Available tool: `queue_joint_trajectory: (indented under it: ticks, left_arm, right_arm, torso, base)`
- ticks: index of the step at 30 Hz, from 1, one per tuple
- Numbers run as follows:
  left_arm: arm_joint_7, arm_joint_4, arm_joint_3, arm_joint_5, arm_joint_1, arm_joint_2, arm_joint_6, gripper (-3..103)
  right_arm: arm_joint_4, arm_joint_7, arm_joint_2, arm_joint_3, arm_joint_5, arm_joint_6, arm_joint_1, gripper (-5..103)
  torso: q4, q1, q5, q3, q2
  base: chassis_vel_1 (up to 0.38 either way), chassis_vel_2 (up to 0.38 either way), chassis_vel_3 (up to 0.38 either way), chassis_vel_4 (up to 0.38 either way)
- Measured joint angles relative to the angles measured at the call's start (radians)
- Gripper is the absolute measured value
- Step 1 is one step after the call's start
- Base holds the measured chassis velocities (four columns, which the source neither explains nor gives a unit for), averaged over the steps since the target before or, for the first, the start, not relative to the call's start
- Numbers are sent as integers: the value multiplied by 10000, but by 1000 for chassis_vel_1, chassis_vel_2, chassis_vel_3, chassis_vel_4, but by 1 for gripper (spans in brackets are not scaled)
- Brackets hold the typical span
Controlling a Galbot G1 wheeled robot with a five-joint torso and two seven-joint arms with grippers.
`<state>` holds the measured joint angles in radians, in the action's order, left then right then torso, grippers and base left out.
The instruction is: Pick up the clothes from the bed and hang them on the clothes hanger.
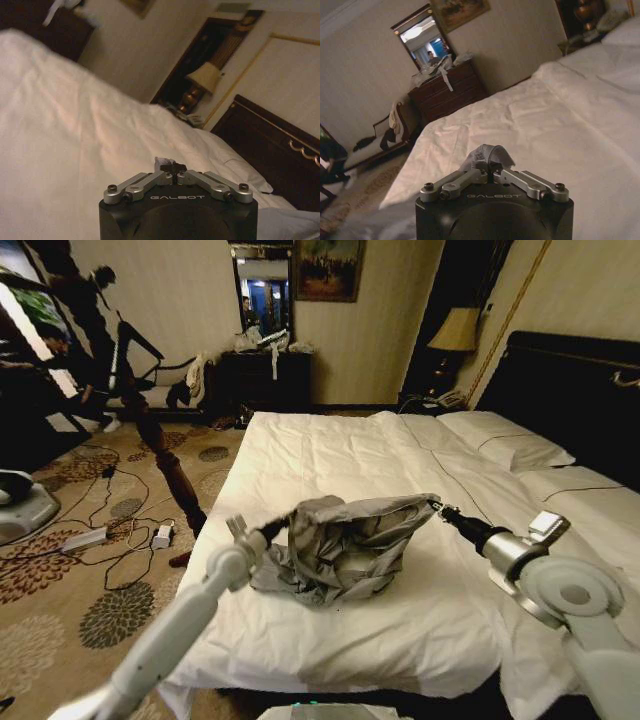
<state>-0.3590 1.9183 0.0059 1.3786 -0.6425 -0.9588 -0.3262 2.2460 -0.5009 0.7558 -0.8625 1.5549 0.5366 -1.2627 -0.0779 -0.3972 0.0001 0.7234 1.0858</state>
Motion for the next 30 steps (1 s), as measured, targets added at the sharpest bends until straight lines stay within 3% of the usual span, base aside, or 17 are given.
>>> queue_joint_trajectory:
  ticks: [4, 7, 13, 19, 22, 27, 30]
  left_arm:
    - [-85, -102, 352, 156, 1274, 288, -105, 0]
    - [-188, -491, 682, 566, 3006, 395, -274, 0]
    - [-222, -1588, 1452, 1039, 5379, 238, -445, 0]
    - [-374, -2216, 1904, 1452, 7344, -18, -609, 0]
    - [-458, -2044, 1981, 1951, 8072, 232, -755, 0]
    - [-487, -1325, 2220, 2643, 9085, 1249, -818, 0]
    - [-613, -775, 2081, 2871, 9191, 1656, -828, 0]
  right_arm:
    - [-348, 258, -739, 245, -525, -92, 461, 0]
    - [-841, 555, -1525, 537, -932, -98, 1118, 0]
    - [-1712, 834, -2768, 1536, -984, -188, 2784, 0]
    - [-2649, 1279, -3579, 2043, -787, -386, 4345, 0]
    - [-2858, 1595, -4168, 1609, -606, -434, 4449, 0]
    - [-2446, 2067, -5677, -145, 417, -632, 3709, 0]
    - [-1920, 1979, -5947, -602, 967, -648, 3580, 0]
  torso:
    - [3, -1, -2, 1, 0]
    - [-2, -1, 1, 0, 0]
    - [3, -3, -4, 2, -1]
    - [-2, -5, 6, 2, -1]
    - [-1, -6, 8, 2, -3]
    - [1, 3, -4, -3, 2]
    - [-1, -2, -3, -1, 0]
  base:
    - [0, 0, 0, 0]
    - [0, 0, 0, 0]
    - [0, 0, 0, 0]
    - [0, 0, 0, 0]
    - [0, 0, 0, 0]
    - [0, 0, 0, 0]
    - [0, 0, 0, 0]
